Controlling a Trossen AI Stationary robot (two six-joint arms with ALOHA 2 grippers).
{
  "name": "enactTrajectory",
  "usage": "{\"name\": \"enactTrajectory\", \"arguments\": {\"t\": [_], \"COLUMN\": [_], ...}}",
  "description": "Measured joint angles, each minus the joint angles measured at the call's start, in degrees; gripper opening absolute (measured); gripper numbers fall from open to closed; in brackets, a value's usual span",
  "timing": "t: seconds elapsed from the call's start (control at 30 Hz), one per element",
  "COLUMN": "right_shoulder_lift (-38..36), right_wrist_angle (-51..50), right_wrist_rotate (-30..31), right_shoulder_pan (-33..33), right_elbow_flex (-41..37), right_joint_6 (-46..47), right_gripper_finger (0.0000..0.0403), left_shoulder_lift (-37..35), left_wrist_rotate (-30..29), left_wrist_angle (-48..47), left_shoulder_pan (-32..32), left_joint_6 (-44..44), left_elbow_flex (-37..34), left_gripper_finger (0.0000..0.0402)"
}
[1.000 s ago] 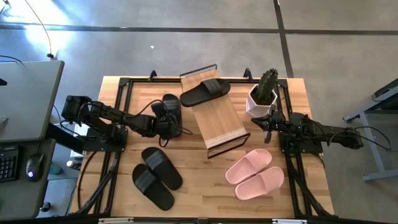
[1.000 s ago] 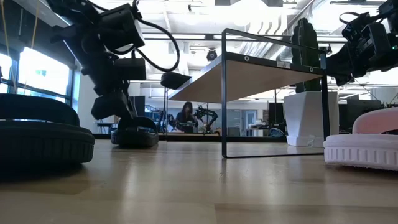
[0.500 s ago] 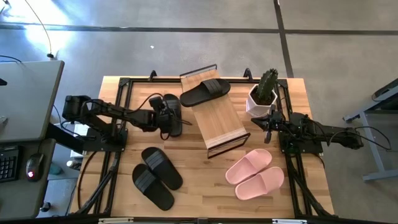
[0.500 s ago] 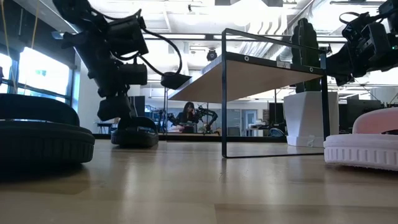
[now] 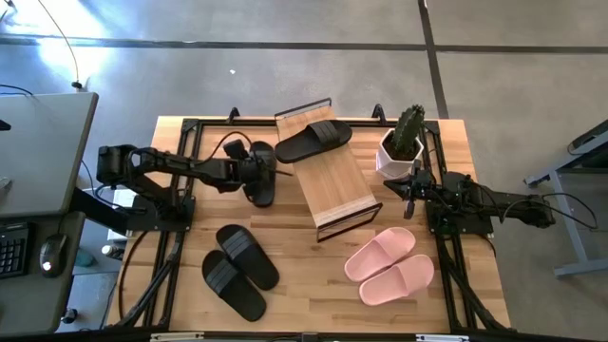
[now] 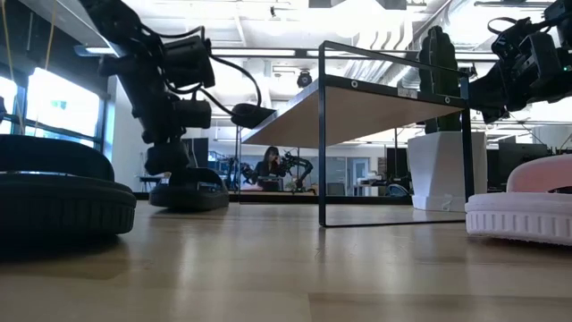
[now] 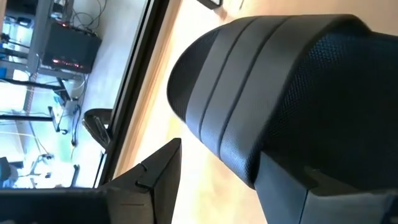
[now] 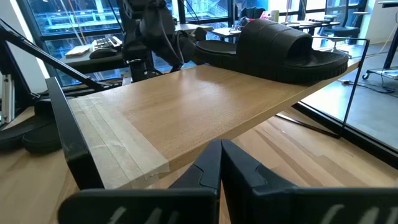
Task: Pick and place slides into the shelf
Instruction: Put the black slide on the shelf
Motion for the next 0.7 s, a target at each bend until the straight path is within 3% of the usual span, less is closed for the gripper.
{"name": "enactTrajectory", "arguments": {"t": [0.2,0.5,0.7], "right_shoulder_lift": [0.0,0.0,0.0], "right_wrist_angle": [0.01,0.02,0.02], "right_wrist_rotate": [0.0,-0.02,-0.02], "right_shoulder_pan": [-0.01,0.0,-0.01], "right_elbow_flex": [0.0,0.0,0.0], "right_joint_6": [0.01,0.02,0.13], "right_gripper_finger": [0.0,0.0,0.0], "left_shoulder_lift": [0.0,0.0,0.0], "left_wrist_rotate": [3.62,6.2,5.42], "left_wrist_angle": [2.05,3.69,3.54], "left_shoulder_pan": [1.38,1.31,1.29], "left_joint_6": [-0.02,-0.22,-0.44], "left_elbow_flex": [0.0,0.0,0.02], "left_gripper_finger": [0.0153,0.0017,0.0016]}}
